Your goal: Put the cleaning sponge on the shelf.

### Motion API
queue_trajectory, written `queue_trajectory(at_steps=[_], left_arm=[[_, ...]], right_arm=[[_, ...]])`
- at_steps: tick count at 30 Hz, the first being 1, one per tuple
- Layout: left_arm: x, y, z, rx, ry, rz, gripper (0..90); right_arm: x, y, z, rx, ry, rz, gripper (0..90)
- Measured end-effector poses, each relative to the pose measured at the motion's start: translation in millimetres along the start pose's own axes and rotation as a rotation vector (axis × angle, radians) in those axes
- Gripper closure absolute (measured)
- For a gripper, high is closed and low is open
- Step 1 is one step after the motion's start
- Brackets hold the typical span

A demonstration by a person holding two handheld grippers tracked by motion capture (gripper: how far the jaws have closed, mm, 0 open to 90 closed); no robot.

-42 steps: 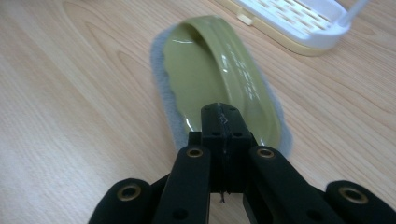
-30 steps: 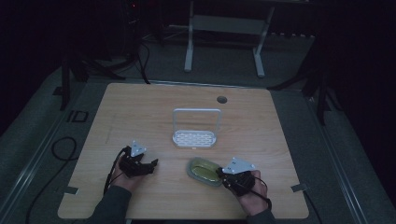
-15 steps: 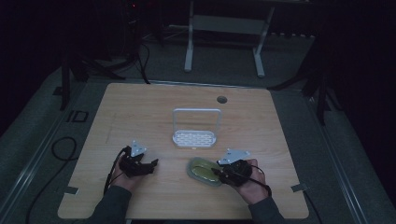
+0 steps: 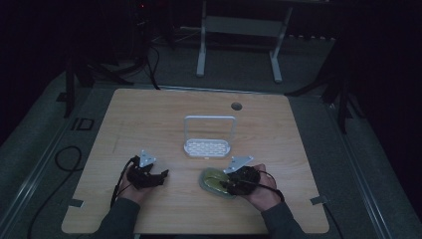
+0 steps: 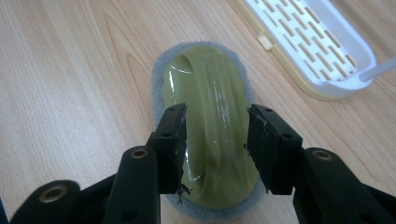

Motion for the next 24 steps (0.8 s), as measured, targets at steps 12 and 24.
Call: queue_trajectory(at_steps=[12,24], left_arm=[[0.0,0.0,0.0,0.0,0.0,0.0,26.7],[0.0,0.0,0.0,0.0,0.0,0.0,26.7]], right_arm=[[-7.5,4.5,-5.7,-0.007,-0.033,0.058,57.2],[-13.3,4.1,-10.1,-0.024,-0.063,0.095,57.3]])
Point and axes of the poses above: each handheld gripper's, and its own axes: z roughly backward along the jaws, x roughly out of its underside, y roughly to its right, the point moved 6 cm from there along -z, roughly forward along the jaws, and after that the axes turned 13 degrees about x, right-handed, at the moved point
